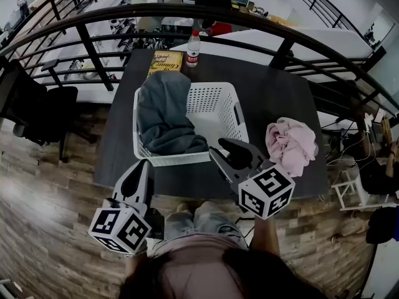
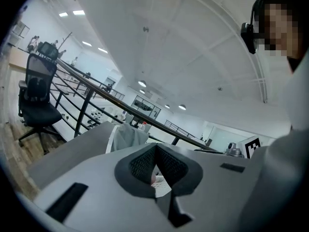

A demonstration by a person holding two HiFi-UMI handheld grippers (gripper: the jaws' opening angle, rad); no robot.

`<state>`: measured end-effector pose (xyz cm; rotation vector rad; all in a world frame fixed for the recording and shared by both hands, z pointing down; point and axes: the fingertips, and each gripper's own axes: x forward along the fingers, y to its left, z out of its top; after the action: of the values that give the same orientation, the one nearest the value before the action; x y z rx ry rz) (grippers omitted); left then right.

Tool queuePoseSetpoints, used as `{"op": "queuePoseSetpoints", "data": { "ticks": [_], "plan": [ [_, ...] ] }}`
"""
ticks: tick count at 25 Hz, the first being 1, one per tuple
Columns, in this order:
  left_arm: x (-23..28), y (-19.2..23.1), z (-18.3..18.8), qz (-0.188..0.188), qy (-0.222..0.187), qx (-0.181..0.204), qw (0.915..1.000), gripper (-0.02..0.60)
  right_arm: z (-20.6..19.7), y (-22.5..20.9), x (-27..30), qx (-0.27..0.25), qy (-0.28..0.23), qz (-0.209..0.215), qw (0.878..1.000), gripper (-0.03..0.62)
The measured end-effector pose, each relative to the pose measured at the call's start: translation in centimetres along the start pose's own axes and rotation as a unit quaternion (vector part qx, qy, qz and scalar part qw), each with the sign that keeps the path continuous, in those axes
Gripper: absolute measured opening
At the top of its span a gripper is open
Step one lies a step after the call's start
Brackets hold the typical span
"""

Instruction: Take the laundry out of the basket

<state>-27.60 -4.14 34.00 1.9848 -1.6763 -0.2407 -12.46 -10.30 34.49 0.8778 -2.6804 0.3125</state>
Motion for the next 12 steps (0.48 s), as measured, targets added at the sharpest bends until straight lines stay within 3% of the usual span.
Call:
{"op": "queuePoseSetpoints", "data": {
  "ticks": [7, 12],
  "plan": [
    [0.0, 2.2, 0.3, 0.036, -0.012, -0.015, 0.9992, -0.003, -0.3, 1.0, 3.1, -0.041, 0.043, 0.056, 0.997, 0.215],
    [0.6, 3.3, 0.7, 0.061, -0.024, -0.025, 0.9976, -0.003, -0.8, 0.7, 5.4, -0.060, 0.070, 0.083, 0.992, 0.244]
  ]
}}
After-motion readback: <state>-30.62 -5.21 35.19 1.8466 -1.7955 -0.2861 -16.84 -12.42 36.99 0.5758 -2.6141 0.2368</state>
